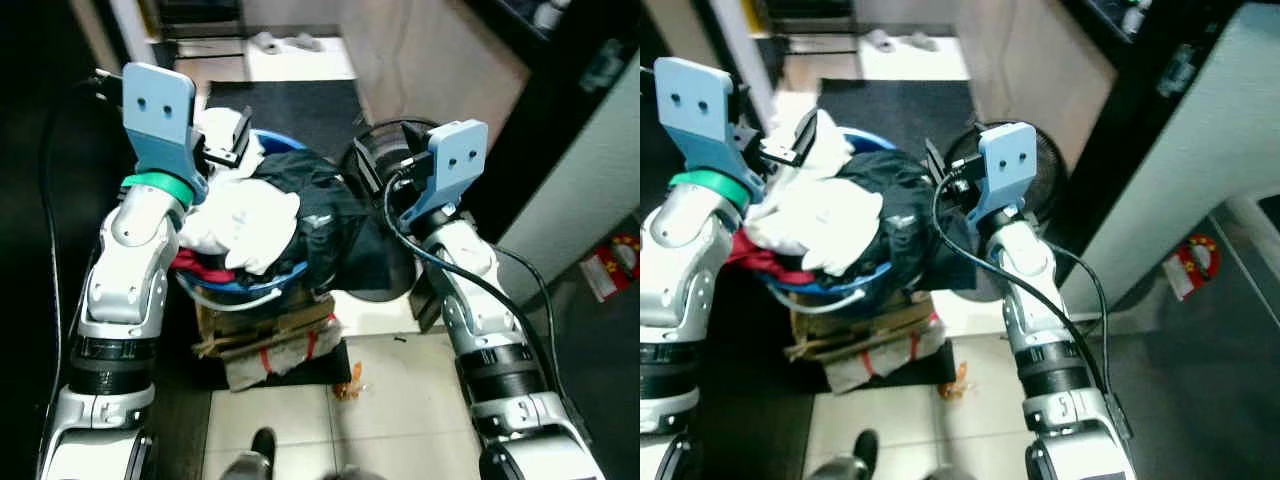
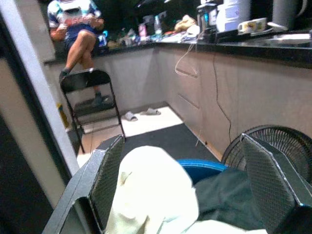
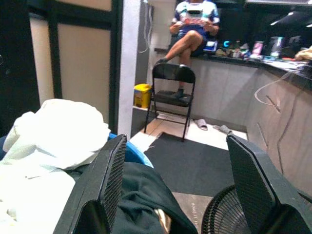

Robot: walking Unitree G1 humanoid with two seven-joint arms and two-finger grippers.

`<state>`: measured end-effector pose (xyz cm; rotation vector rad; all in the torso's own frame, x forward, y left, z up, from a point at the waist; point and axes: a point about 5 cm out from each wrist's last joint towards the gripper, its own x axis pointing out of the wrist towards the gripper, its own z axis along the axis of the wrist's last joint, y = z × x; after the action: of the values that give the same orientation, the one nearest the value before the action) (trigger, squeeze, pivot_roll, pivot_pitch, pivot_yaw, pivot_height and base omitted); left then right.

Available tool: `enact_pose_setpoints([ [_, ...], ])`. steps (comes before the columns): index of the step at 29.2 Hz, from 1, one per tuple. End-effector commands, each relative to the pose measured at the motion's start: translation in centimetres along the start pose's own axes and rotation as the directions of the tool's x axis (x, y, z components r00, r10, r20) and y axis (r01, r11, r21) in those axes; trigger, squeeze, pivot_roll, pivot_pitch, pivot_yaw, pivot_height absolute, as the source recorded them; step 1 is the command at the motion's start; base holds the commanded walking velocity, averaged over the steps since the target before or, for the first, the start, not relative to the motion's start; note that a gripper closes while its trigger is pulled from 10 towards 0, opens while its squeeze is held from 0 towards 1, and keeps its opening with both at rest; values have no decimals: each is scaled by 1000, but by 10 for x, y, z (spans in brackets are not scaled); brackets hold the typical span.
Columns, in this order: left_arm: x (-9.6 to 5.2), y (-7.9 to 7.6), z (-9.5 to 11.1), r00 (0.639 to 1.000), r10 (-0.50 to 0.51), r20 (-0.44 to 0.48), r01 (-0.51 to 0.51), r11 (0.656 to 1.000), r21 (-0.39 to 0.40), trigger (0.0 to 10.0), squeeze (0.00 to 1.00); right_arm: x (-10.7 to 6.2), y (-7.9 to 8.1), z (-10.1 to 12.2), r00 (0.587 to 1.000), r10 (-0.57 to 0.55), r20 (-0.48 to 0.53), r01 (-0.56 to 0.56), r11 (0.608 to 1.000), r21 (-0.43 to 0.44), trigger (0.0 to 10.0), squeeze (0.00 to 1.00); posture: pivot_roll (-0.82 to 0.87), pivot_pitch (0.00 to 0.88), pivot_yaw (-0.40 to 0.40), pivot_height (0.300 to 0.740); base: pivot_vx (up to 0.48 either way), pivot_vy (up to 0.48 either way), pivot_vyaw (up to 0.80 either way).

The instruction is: Clothes washing

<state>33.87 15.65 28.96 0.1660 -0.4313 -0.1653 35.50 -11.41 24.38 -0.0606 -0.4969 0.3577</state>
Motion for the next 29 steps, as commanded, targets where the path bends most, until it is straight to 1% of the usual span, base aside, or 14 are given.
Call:
enact_pose_setpoints([
  [1,-1,4,-2,1000,16,-9,-16,1000,5,10000,0,-1,4,-3,1000,8,-7,-8,1000,12,10000,0,47,72,-19,740,0,0,800],
  [7,-1,5,-2,1000,27,-6,-27,1000,7,10000,0,-1,4,-3,1000,8,-5,-8,1000,19,10000,0,48,72,-19,740,0,0,800],
  [11,1,7,-3,998,62,-1,-62,998,20,10000,0,-1,8,-5,1000,13,-10,-12,999,52,10000,0,46,79,-19,740,397,266,0],
  [29,2,6,-3,998,59,-2,-59,998,18,10000,0,-2,4,-5,1000,-7,-17,8,999,39,10000,0,43,86,-18,740,396,252,0],
])
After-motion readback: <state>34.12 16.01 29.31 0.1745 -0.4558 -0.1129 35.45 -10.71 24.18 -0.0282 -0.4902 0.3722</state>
